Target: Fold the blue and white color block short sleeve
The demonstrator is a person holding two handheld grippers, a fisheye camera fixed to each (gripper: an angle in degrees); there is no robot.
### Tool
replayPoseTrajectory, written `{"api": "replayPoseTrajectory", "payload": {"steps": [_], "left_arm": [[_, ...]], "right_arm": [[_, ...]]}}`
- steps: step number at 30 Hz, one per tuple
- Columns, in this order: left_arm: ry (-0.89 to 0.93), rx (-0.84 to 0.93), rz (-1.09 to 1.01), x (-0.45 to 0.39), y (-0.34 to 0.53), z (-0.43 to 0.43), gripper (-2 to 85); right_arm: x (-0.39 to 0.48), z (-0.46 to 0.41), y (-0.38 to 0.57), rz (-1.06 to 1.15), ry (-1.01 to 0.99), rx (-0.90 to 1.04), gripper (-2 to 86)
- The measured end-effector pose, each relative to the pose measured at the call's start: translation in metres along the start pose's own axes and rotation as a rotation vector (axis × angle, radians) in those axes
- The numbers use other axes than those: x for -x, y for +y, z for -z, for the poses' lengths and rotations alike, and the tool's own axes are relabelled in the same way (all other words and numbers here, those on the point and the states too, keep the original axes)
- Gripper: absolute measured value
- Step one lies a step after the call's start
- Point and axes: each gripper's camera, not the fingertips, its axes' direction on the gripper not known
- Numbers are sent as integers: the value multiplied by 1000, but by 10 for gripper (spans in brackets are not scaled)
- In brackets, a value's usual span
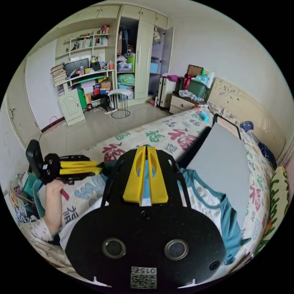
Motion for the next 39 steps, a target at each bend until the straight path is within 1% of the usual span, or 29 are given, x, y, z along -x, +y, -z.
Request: {"api": "replayPoseTrajectory", "payload": {"steps": [1, 3, 5, 7, 9, 12, 14, 15, 17, 18, 19, 20, 21, 23, 25, 27, 28, 31, 34, 36, 37, 39], "left_arm": [[-72, 15, 34, 21, 13, 17, 2], [-96, 35, 82, 54, 30, 38, 7], [-150, 57, 123, 88, 49, 65, 20], [-192, 42, 120, 103, 63, 89, 33], [-184, 8, 109, 114, 73, 110, 40], [-95, -31, 84, 132, 88, 129, 49], [-58, -82, 66, 142, 101, 141, 55], [-53, -102, 64, 144, 105, 145, 56], [-23, -198, 88, 151, 123, 160, 59], [-19, -216, 96, 152, 127, 163, 60], [-13, -230, 120, 149, 135, 168, 63], [10, -209, 135, 140, 143, 175, 69], [31, -201, 142, 133, 149, 181, 73], [149, -220, 161, 95, 185, 214, 82], [219, -247, 175, 62, 218, 242, 84], [226, -273, 182, 30, 250, 269, 86], [200, -271, 190, 14, 267, 282, 91], [129, -183, 219, -6, 296, 294, 110], [150, -111, 268, -6, 322, 286, 124], [137, -78, 304, 1, 341, 266, 124], [138, -37, 364, 12, 355, 247, 123], [229, 54, 435, 29, 372, 217, 120]], "right_arm": [[16, -28, -10, -5, -22, -18, 3], [36, -68, -17, -6, -69, 1, 26], [47, -94, -13, -14, -129, 20, 74], [45, -91, 0, -10, -138, 19, 78], [37, -73, 21, 19, -146, 21, 78], [23, -12, 81, 97, -139, 18, 68], [6, 58, 152, 155, -153, 9, 64], [0, 76, 171, 162, -153, 9, 64], [-27, 153, 251, 173, -136, -5, 64], [-35, 173, 272, 166, -123, -15, 64], [-54, 211, 312, 137, -85, -45, 65], [-74, 248, 350, 104, -35, -76, 65], [-84, 265, 367, 91, -9, -92, 65], [-126, 323, 430, 5, 94, -176, 61], [-153, 352, 469, -49, 167, -224, 60], [-178, 369, 501, -123, 217, -247, 64], [-195, 375, 518, -175, 216, -254, 68], [-239, 380, 551, -316, 115, -241, 80], [-277, 384, 581, -419, 14, -241, 89], [-298, 388, 600, -462, -38, -252, 92], [-312, 391, 613, -488, -40, -266, 94], [-330, 395, 631, -509, 23, -276, 92]]}}
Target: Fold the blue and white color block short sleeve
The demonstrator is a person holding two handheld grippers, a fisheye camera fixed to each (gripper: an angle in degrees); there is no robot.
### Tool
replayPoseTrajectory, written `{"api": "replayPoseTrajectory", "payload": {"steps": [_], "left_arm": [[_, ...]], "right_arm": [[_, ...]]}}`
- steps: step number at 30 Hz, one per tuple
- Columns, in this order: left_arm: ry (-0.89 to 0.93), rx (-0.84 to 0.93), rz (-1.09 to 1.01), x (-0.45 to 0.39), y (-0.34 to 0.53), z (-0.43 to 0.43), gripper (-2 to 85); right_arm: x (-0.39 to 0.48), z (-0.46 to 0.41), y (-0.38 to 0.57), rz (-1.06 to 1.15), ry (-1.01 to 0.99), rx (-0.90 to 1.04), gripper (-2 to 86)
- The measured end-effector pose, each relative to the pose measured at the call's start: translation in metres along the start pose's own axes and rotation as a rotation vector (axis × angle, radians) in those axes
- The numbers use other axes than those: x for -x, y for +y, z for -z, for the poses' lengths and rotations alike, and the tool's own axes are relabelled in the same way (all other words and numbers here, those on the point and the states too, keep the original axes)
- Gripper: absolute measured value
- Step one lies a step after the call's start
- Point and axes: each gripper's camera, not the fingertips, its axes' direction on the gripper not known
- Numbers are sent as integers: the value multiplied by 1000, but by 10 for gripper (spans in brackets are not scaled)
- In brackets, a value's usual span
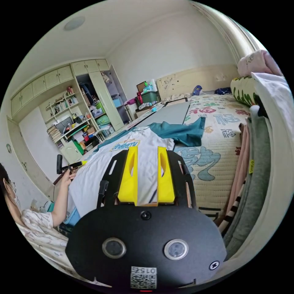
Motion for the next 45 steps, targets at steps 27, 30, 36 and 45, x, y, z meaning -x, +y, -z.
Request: {"api": "replayPoseTrajectory", "payload": {"steps": [27, 30, 36, 45], "left_arm": [[-180, 43, 23, -97, 51, 12, 69], [-173, 42, 27, -106, 53, 15, 69], [-156, 38, 34, -122, 54, 19, 70], [-125, 27, 49, -139, 54, 18, 68]], "right_arm": [[-79, 47, -26, -188, 54, -222, -3], [-77, 45, -30, -189, 68, -228, -4], [-65, 31, -42, -187, 157, -215, -5], [-18, -8, -66, -91, 384, -144, -5]]}}
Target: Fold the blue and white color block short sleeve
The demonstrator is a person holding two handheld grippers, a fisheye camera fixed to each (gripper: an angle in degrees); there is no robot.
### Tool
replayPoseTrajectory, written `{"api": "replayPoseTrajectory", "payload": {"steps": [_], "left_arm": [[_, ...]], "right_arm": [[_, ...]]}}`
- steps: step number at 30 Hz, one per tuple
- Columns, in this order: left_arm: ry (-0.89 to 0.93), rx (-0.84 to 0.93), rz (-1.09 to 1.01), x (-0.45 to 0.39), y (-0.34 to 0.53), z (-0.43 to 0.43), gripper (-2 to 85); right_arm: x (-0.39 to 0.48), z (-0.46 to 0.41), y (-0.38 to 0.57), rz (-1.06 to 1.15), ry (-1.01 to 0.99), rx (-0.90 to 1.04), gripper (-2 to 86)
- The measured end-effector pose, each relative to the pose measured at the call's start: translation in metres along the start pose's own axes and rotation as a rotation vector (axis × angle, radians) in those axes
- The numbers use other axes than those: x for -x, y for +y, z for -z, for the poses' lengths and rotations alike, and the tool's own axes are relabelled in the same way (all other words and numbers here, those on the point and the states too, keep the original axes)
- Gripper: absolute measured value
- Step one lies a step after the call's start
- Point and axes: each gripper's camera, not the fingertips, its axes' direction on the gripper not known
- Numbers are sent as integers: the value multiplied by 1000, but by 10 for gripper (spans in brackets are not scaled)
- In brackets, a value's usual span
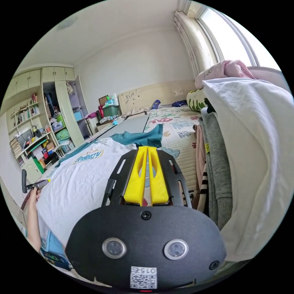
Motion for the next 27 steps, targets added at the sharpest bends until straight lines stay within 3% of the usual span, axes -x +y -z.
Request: {"api": "replayPoseTrajectory", "payload": {"steps": [21, 27], "left_arm": [[130, -43, 27, -13, -22, -37, 74], [311, -119, 16, -2, -20, -44, 92]], "right_arm": [[-4, 13, -31, -102, 146, 63, -2], [-26, 92, -7, -61, -54, 39, 27]]}}
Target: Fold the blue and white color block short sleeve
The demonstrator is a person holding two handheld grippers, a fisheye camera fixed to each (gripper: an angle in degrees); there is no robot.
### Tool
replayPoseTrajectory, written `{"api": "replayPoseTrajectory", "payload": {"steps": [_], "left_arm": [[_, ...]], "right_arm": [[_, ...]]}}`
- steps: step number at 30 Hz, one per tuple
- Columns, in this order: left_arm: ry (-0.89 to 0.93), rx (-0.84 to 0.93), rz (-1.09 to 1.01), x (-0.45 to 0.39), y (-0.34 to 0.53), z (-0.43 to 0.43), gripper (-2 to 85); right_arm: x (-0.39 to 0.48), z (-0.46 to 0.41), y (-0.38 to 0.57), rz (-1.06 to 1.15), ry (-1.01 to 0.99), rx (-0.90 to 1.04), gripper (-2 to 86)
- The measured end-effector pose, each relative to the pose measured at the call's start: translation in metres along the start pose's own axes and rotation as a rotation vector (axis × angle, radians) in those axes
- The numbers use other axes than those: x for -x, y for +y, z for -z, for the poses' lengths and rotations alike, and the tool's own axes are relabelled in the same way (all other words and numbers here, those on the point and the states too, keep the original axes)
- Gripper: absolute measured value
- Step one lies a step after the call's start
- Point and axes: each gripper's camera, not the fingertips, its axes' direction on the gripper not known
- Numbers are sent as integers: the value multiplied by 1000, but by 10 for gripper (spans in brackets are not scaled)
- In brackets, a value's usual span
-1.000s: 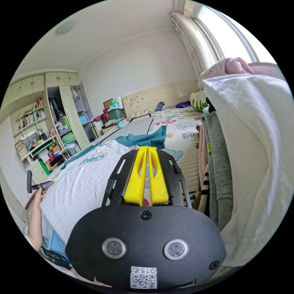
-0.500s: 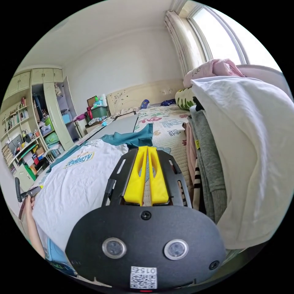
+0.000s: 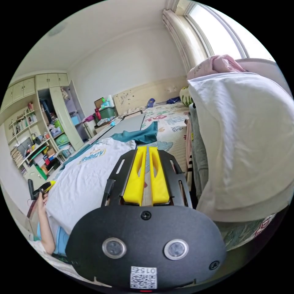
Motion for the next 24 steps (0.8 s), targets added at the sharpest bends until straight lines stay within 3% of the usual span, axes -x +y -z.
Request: {"api": "replayPoseTrajectory", "payload": {"steps": [3, 11, 14, 24], "left_arm": [[156, -21, -66, -13, 21, 17, 131], [9, -109, -95, -78, 127, 53, 137], [-121, -68, -109, -105, 125, 46, 139], [-137, 15, -159, -144, 48, 4, 90]], "right_arm": [[-18, 32, 18, 25, -127, 86, 59], [-40, 71, 68, 48, -397, 292, 100], [-24, 66, 79, 127, -432, 403, 91], [-22, 95, 94, 166, -465, 381, 5]]}}
